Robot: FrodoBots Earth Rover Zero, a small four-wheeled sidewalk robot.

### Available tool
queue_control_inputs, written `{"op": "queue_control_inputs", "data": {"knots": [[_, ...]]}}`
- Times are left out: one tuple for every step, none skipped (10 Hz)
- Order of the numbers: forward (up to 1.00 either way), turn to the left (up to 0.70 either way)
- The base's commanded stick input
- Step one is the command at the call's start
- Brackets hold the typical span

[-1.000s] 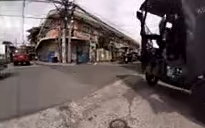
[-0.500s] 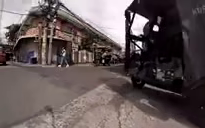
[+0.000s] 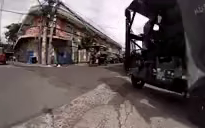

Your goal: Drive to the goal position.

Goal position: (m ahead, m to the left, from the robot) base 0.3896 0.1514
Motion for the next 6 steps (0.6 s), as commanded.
{"op": "queue_control_inputs", "data": {"knots": [[0.7,0.0],[0.7,0.0],[0.7,0.0],[0.7,0.0],[0.7,0.0],[0.7,0.0]]}}
